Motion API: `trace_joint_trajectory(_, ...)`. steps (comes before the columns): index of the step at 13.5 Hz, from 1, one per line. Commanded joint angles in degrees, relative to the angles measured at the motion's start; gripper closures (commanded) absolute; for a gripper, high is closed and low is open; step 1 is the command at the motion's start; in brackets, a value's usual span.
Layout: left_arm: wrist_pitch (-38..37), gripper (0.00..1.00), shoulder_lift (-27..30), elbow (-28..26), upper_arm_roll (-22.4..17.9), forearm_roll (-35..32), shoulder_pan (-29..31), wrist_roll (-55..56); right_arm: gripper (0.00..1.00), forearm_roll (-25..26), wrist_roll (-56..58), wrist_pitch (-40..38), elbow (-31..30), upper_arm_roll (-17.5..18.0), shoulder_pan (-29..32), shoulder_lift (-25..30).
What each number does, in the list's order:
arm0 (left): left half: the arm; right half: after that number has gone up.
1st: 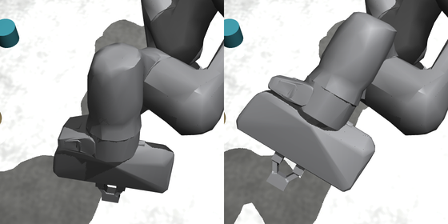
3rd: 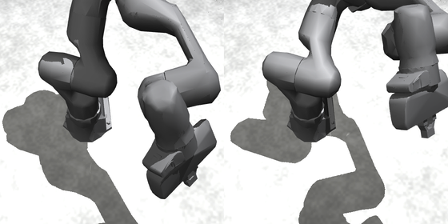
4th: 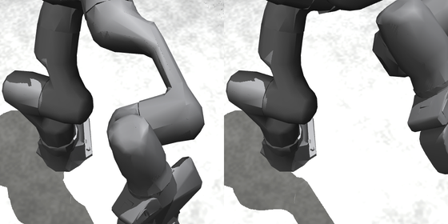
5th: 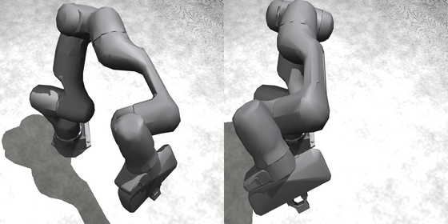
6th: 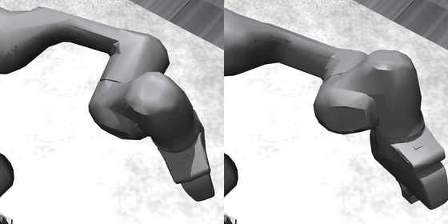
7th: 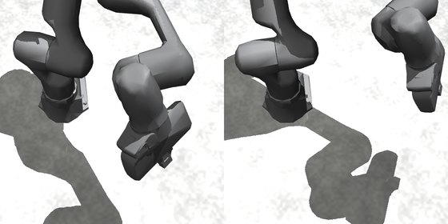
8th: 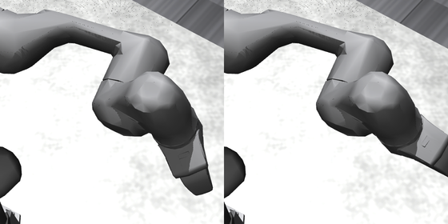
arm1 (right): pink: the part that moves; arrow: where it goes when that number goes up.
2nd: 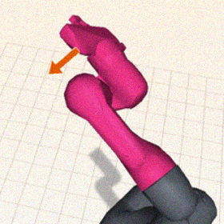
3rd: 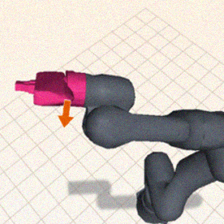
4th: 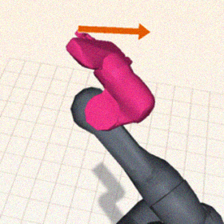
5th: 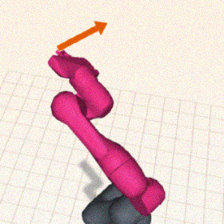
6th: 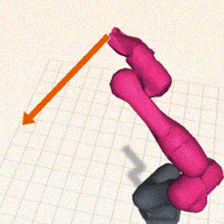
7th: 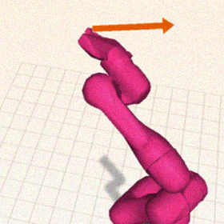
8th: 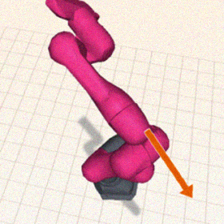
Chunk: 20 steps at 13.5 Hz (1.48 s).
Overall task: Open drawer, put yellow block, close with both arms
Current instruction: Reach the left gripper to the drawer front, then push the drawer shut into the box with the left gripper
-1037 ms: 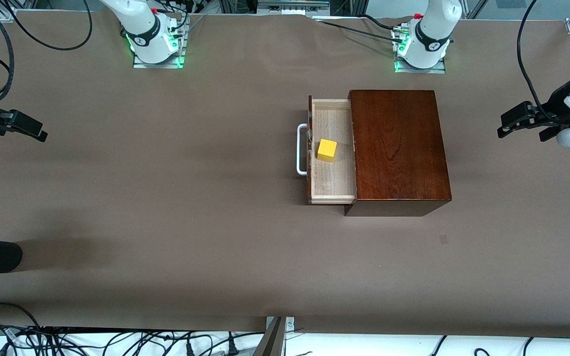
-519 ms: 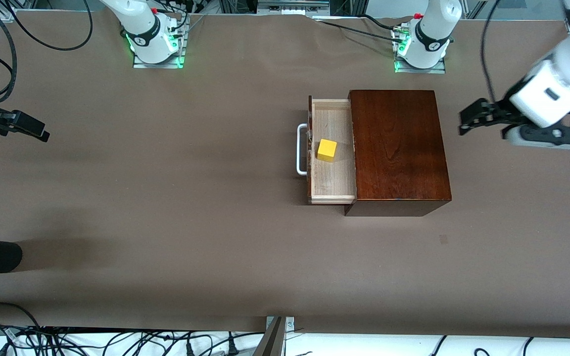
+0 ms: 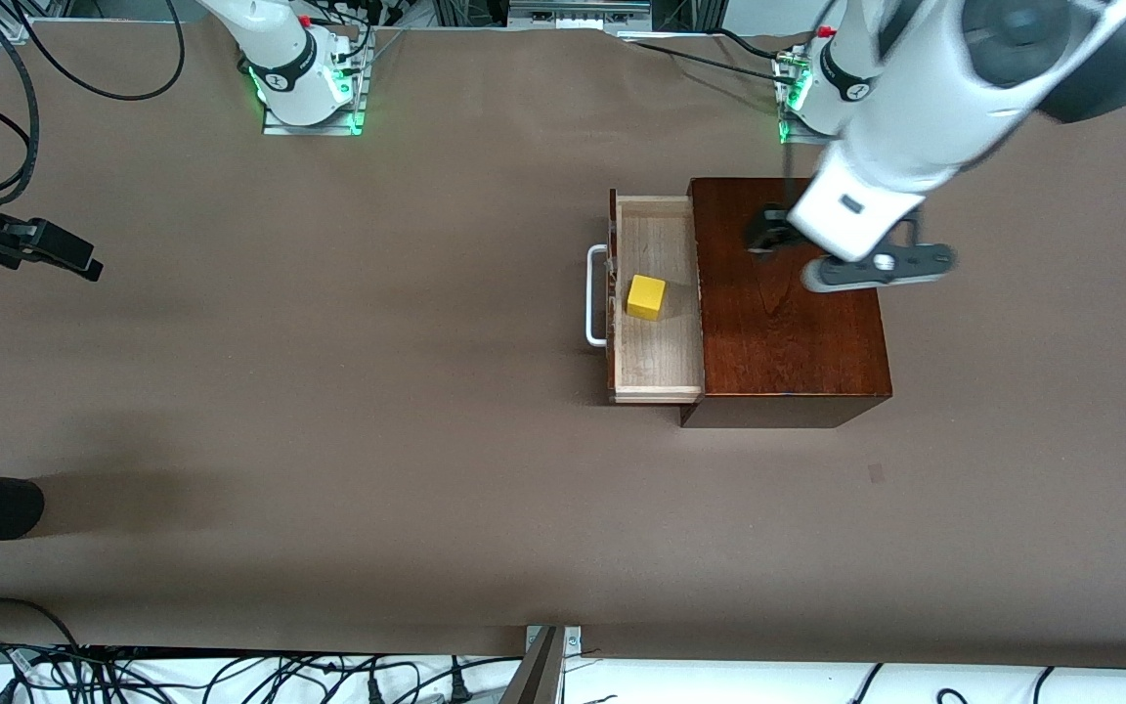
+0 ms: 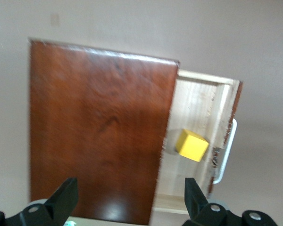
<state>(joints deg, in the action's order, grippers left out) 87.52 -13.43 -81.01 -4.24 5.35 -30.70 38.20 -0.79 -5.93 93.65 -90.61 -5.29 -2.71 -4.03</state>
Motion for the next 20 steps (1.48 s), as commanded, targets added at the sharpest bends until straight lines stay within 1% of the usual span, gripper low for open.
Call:
trace_joint_trajectory(1,-1.3,0.0,-5.6,5.2,-0.9,1.4,-5.3,10.2,0.0,-0.4,0.1,-0.1,-0.1,0.3,0.3,0.3)
trace_joint_trajectory(2,-1.0,0.0,-7.0,5.5,-1.0,1.3,-7.0,12.7,0.0,-0.4,0.2,-0.2,-0.1,0.3,0.3,0.3)
trace_joint_trajectory(4,2.4,0.0,-9.4,5.3,-1.0,1.2,-10.5,19.9,0.0,-0.4,0.0,-0.3,-0.2,0.4,0.2,0.2)
trace_joint_trajectory(7,5.3,0.0,-13.1,5.3,-1.0,0.9,-14.1,30.2,0.0,-0.4,0.0,-0.3,-0.2,0.4,0.2,0.1)
trace_joint_trajectory(10,8.5,0.0,-15.9,4.6,-1.1,0.8,-17.0,36.0,0.0,-0.3,0.1,-0.4,-0.2,0.4,0.2,0.1)
trace_joint_trajectory(13,8.7,0.0,-20.0,5.6,-1.1,0.9,-18.4,42.0,0.0,0.1,0.1,-0.3,-0.2,0.4,0.2,0.1)
trace_joint_trajectory(15,12.3,0.0,-20.9,5.3,-1.0,1.3,-19.2,44.9,0.0,0.3,0.1,-0.3,-0.2,0.4,0.2,0.0)
trace_joint_trajectory(18,13.6,0.0,-22.5,5.3,-1.0,2.1,-19.2,46.6,0.0,0.4,0.1,-0.2,-0.2,0.4,0.2,-0.1)
trace_joint_trajectory(19,14.0,0.16,-22.7,5.5,-0.9,2.6,-19.1,47.9,0.0,0.4,0.1,-0.2,-0.2,0.4,0.2,-0.1)
trace_joint_trajectory(20,14.9,0.36,-23.0,5.5,-0.9,2.6,-19.1,49.1,0.0,0.4,0.1,-0.2,-0.2,0.4,0.2,-0.1)
